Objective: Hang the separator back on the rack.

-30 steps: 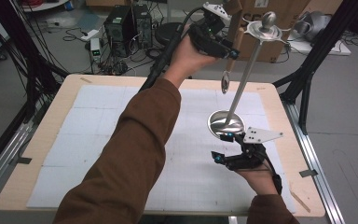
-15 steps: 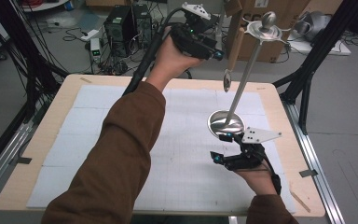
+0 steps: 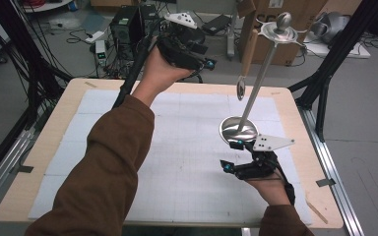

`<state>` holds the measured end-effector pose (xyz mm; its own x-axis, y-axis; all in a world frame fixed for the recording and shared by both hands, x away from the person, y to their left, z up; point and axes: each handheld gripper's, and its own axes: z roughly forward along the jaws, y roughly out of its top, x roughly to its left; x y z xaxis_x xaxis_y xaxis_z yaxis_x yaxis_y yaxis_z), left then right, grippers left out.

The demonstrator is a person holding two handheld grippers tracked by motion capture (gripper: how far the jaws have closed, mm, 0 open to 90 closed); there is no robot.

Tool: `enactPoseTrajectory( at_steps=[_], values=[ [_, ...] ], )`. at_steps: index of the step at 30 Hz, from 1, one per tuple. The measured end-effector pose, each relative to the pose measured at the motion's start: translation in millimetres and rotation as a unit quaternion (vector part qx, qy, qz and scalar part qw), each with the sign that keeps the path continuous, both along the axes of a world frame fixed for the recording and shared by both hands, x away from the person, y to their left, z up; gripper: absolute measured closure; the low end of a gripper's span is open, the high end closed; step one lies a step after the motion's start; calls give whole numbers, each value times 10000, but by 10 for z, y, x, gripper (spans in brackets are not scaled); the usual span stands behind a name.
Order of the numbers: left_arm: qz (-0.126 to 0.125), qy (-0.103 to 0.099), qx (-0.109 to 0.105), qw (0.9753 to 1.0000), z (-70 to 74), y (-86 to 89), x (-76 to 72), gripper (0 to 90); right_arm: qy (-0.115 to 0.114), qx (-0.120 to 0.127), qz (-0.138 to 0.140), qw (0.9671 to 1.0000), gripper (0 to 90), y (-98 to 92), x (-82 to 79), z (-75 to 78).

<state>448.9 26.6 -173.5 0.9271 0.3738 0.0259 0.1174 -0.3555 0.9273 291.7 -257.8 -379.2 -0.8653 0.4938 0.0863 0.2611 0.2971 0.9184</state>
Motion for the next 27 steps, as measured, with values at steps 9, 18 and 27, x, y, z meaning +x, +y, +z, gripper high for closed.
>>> enactPoseTrajectory(
  at_steps=[9, 18, 27],
  values=[
    [-61, -49, -94, 9999, -79, 146, -139, 330, 2, -22, 6, 10000, 234, 11, 11, -6],
    [-189, -25, -258, 9995, -211, 349, -268, 322, -11, -18, 5, 10000, 234, 10, 17, -5],
    [-298, 87, -446, 9985, -383, 583, -403, 321, 0, -61, 21, 10000, 235, 20, 22, -5]
  ],
)
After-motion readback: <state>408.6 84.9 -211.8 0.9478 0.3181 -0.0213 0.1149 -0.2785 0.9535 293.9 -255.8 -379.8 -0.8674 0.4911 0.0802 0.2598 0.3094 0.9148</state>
